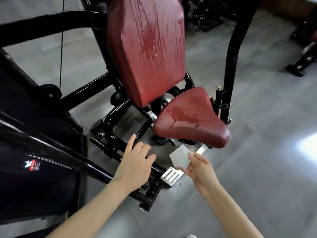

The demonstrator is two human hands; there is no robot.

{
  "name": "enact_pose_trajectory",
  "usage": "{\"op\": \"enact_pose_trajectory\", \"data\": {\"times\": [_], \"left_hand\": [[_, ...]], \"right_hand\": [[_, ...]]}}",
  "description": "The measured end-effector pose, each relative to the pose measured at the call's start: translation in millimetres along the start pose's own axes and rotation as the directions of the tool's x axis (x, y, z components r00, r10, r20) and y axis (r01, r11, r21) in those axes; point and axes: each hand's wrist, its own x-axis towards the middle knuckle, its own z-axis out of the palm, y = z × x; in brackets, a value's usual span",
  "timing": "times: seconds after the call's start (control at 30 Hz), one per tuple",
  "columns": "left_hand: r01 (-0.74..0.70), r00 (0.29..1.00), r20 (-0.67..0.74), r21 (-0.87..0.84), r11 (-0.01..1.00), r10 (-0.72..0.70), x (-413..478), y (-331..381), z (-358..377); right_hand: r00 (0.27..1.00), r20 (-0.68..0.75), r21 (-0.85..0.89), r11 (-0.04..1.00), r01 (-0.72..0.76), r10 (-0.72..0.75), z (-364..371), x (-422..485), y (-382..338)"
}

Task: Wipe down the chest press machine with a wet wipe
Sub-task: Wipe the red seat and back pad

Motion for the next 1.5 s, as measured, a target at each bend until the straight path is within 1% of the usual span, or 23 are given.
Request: {"op": "enact_pose_trajectory", "data": {"times": [0.1, 0.2, 0.4, 0.6, 0.63, 0.67, 0.7, 0.73, 0.77, 0.8, 0.83, 0.87, 0.9, 0.93, 1.03, 1.13, 1.2, 1.23, 1.27, 1.33, 1.4, 1.43, 1.5], "left_hand": [[0.080, 0.997, 0.017, -0.074, 0.994, -0.079, 21.9, 13.9, -25.8], [0.222, 0.975, 0.035, -0.174, 0.959, -0.220, 42.2, 28.2, -32.1], [0.544, 0.832, 0.143, -0.396, 0.740, -0.536, 88.7, 34.4, 0.6], [0.623, 0.765, 0.210, -0.482, 0.616, -0.609, 136.9, 26.9, 43.9], [0.625, 0.762, 0.211, -0.488, 0.609, -0.612, 143.4, 24.3, 48.8], [0.630, 0.757, 0.217, -0.491, 0.601, -0.616, 149.0, 21.0, 54.1], [0.642, 0.748, 0.230, -0.490, 0.589, -0.623, 153.7, 17.5, 60.3], [0.656, 0.736, 0.249, -0.489, 0.575, -0.629, 157.6, 14.1, 67.0], [0.668, 0.727, 0.268, -0.490, 0.560, -0.632, 160.6, 11.2, 72.8], [0.675, 0.721, 0.283, -0.493, 0.549, -0.633, 163.3, 9.0, 78.3], [0.682, 0.714, 0.294, -0.493, 0.539, -0.635, 165.5, 7.4, 83.9], [0.689, 0.708, 0.298, -0.493, 0.531, -0.641, 167.5, 6.2, 89.6], [0.696, 0.699, 0.297, -0.494, 0.521, -0.651, 169.7, 5.2, 95.0], [0.709, 0.682, 0.302, -0.494, 0.503, -0.666, 171.6, 4.5, 100.2], [0.783, 0.580, 0.343, -0.485, 0.389, -0.739, 178.2, 2.3, 112.3], [0.834, 0.479, 0.426, -0.495, 0.245, -0.768, 184.0, 1.6, 123.2], [0.847, 0.446, 0.495, -0.503, 0.172, -0.745, 186.4, 1.6, 130.0], [0.848, 0.444, 0.509, -0.505, 0.161, -0.737, 187.5, 1.2, 132.4], [0.846, 0.444, 0.505, -0.508, 0.161, -0.741, 188.4, 0.5, 135.1], [0.845, 0.426, 0.473, -0.512, 0.153, -0.771, 190.3, -1.0, 139.4], [0.843, 0.397, 0.456, -0.525, 0.119, -0.797, 190.6, 0.1, 141.4], [0.840, 0.385, 0.460, -0.533, 0.098, -0.800, 189.6, 1.7, 142.1], [0.838, 0.373, 0.488, -0.542, 0.061, -0.789, 186.7, 4.3, 142.5]], "right_hand": [[0.999, -0.023, 0.003, 0.999, -0.043, 0.043, -12.5, -15.5, -42.8], [0.997, -0.030, -0.009, 0.998, -0.065, 0.065, -24.2, -11.9, -78.4], [0.997, -0.048, 0.000, 0.998, -0.055, 0.055, -26.2, 52.4, -121.5], [0.981, -0.049, 0.125, 0.975, -0.181, 0.189, -22.3, 125.3, -128.1], [0.980, -0.075, 0.085, 0.981, -0.176, 0.183, -21.7, 135.9, -130.4], [0.983, -0.133, -0.044, 0.990, -0.133, 0.127, -22.8, 146.7, -132.8], [0.976, -0.216, -0.303, 0.950, -0.071, 0.004, -24.8, 157.0, -134.2], [0.936, -0.298, -0.619, 0.784, -0.040, -0.188, -28.5, 165.2, -134.2], [0.870, -0.278, -0.833, 0.554, -0.006, -0.408, -32.7, 169.8, -132.5], [0.815, -0.147, -0.926, 0.368, 0.086, -0.561, -35.6, 173.0, -129.0], [0.769, 0.036, -0.953, 0.209, 0.217, -0.638, -38.3, 176.6, -123.1], [0.734, 0.224, -0.944, 0.043, 0.326, -0.641, -40.9, 181.7, -115.6], [0.712, 0.383, -0.910, -0.109, 0.400, -0.588, -41.6, 187.9, -107.9], [0.715, 0.491, -0.869, -0.217, 0.445, -0.497, -44.1, 196.3, -100.8], [0.760, 0.603, -0.770, -0.427, 0.475, -0.242, -48.7, 218.0, -90.9], [0.736, 0.674, -0.644, -0.542, 0.540, -0.067, -65.9, 227.8, -83.8], [0.681, 0.730, -0.538, -0.572, 0.619, 0.050, -80.5, 237.0, -97.1], [0.674, 0.737, -0.530, -0.577, 0.621, 0.049, -86.5, 247.7, -108.4], [0.700, 0.714, -0.582, -0.555, 0.594, 0.000, -90.1, 260.5, -120.1], [0.791, 0.584, -0.763, -0.456, 0.459, -0.180, -84.6, 279.0, -132.5], [0.808, 0.515, -0.828, -0.409, 0.383, -0.286, -57.0, 275.6, -118.6], [0.783, 0.565, -0.793, -0.433, 0.428, -0.260, -45.3, 266.3, -102.5], [0.660, 0.748, -0.585, -0.535, 0.610, -0.067, -40.2, 246.5, -73.4]]}}
